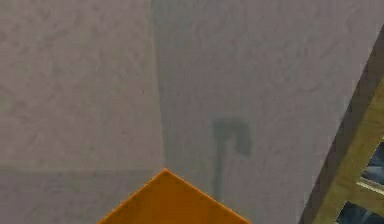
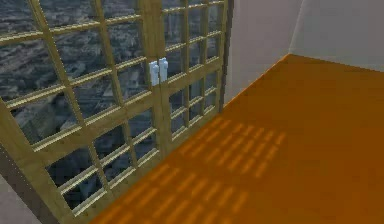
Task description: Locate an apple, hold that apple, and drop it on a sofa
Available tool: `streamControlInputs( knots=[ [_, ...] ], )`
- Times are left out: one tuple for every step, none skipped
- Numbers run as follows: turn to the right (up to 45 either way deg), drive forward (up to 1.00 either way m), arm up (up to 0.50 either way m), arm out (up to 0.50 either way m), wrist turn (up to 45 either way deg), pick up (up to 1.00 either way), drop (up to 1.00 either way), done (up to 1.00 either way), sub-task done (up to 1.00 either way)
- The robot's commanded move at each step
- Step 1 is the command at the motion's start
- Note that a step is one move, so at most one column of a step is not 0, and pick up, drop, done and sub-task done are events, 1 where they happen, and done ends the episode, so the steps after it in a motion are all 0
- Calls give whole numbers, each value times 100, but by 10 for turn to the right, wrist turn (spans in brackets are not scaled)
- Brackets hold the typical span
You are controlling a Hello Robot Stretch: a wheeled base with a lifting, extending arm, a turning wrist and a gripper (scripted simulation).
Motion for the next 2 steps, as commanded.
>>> streamControlInputs(
  knots=[
    [0,45,0,0,0,0,0,0,0],
    [450,0,0,0,0,0,0,0,0]
  ],
)
